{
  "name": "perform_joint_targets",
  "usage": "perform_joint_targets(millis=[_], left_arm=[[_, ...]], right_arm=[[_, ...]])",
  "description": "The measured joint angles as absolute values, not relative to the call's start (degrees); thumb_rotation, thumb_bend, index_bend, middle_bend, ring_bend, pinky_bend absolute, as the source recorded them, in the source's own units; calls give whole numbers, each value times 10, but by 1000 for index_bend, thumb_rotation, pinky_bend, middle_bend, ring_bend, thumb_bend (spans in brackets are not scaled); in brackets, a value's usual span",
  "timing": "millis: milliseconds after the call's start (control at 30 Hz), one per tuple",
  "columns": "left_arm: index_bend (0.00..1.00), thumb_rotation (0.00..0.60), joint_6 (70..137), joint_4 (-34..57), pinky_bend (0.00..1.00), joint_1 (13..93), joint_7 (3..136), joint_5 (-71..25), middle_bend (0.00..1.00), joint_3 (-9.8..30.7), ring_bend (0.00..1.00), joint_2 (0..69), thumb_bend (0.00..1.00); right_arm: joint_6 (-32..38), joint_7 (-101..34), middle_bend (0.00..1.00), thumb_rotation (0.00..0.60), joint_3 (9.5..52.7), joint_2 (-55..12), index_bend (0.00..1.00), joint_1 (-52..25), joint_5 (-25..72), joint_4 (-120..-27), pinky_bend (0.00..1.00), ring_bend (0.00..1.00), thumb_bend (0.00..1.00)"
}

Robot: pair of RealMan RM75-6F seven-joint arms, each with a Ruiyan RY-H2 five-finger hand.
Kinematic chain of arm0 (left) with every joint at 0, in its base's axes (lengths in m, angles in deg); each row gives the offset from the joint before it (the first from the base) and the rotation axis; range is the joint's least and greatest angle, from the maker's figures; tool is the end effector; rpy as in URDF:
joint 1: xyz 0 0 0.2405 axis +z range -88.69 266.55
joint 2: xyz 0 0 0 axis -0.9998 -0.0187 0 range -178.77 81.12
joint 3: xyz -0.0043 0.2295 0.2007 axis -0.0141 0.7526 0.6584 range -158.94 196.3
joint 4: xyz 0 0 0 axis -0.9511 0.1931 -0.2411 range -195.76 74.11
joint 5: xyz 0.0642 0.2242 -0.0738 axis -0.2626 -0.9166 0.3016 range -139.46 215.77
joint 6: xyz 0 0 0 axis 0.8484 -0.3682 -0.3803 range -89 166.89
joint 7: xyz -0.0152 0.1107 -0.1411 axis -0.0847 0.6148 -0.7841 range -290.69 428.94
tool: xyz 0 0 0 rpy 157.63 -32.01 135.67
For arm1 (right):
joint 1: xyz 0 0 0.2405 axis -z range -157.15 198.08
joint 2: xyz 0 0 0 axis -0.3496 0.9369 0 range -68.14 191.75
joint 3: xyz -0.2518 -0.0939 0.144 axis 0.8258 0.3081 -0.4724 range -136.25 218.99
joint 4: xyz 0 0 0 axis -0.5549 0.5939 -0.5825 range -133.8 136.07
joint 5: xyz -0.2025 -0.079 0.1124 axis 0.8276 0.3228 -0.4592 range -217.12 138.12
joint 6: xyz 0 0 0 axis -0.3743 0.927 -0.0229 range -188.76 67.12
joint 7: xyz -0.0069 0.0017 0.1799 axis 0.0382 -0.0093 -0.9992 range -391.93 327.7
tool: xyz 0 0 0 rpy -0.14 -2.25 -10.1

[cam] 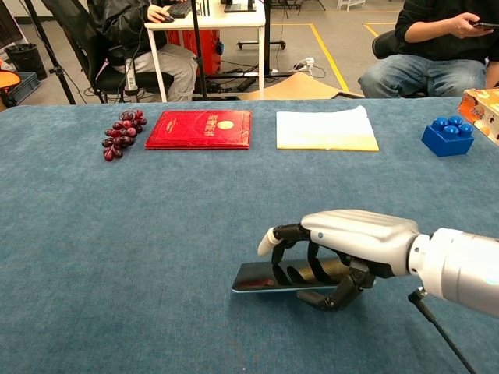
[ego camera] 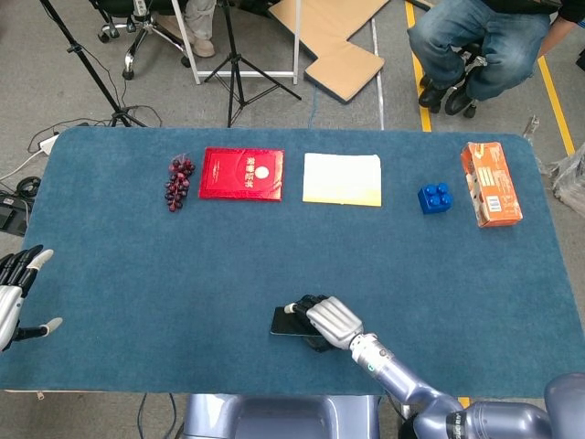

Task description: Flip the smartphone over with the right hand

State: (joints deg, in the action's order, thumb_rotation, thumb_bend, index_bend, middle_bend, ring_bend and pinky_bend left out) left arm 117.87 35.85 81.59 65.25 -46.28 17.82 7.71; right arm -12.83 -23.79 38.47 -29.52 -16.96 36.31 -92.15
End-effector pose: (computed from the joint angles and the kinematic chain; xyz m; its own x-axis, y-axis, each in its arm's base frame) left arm -0.3678 0.2288 0.1694 0.3848 0.1215 0.9150 0.9222 -0.0109 -0.3864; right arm -0.1549 -0.3049 -0.1262 0.3236 -0.5576 0.7644 -0.8767 -0.4806 0.0205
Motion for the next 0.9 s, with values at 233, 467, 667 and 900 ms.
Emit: perform_joint_targets(millis=[233, 467, 667, 900], left_arm=[[0, 600, 1177, 359, 0, 815, 654, -463, 0, 179, 0, 77, 0], [0, 600, 1171, 359, 0, 813, 656, -459, 0, 179, 0, 78, 0], [0, 600, 1170, 359, 0, 812, 655, -458, 0, 178, 0, 78, 0], [0, 600, 1169, 358, 0, 812, 654, -458, 0, 178, 0, 78, 0]], right_arm=[[-167, -325, 281, 600, 358, -271, 240, -169, 277, -938, 395, 192, 721], [-193, -370, 281, 600, 320, -268, 244, -177, 173, -923, 397, 193, 721], [-176, -352, 282, 600, 306, -286, 250, -189, 120, -865, 369, 188, 721], [-121, -323, 281, 600, 307, -306, 251, -188, 149, -824, 339, 182, 718]])
